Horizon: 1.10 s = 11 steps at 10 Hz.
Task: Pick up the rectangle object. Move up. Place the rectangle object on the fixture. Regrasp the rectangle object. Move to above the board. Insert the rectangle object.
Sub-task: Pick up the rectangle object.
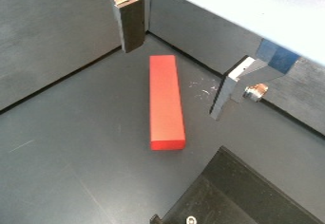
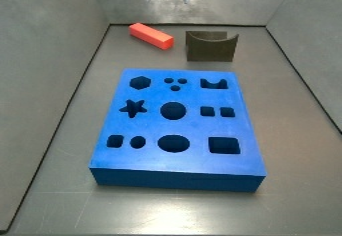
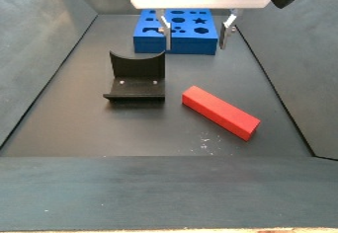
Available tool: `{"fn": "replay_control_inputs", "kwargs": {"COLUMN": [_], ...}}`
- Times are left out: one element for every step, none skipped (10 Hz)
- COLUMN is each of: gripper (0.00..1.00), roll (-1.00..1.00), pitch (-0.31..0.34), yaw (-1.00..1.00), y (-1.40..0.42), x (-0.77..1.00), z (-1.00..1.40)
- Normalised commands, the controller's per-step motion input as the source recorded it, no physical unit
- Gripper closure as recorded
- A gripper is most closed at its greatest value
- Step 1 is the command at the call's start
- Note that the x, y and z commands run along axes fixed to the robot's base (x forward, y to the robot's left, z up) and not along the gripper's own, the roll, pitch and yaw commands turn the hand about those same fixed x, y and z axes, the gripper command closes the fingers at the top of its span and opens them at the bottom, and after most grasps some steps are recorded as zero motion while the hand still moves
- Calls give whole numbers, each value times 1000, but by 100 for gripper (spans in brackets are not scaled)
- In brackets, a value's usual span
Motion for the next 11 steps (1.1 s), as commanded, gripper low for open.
{"fn": "replay_control_inputs", "kwargs": {"gripper": [0, 0, 0, 0, 0, 0, 0, 0, 0, 0, 0], "roll": [-126, -234, -171, -160, -91, -54, -69, -80, 0, 11, 0], "pitch": [-106, -217, -211, -223, -271, -306, -306, -303, -326, -383, -343], "yaw": [69, 286, 426, 546, 634, 660, 634, 669, 706, 754, 763], "y": [0, 0, 0, 0, 0, 26, 66, 109, 91, 0, 0], "x": [0, -57, -23, 0, -9, 0, 0, 0, -40, -149, -51], "z": [-117, -311, -426, -506, -509, -511, -511, -531, -603, -629, -637]}}
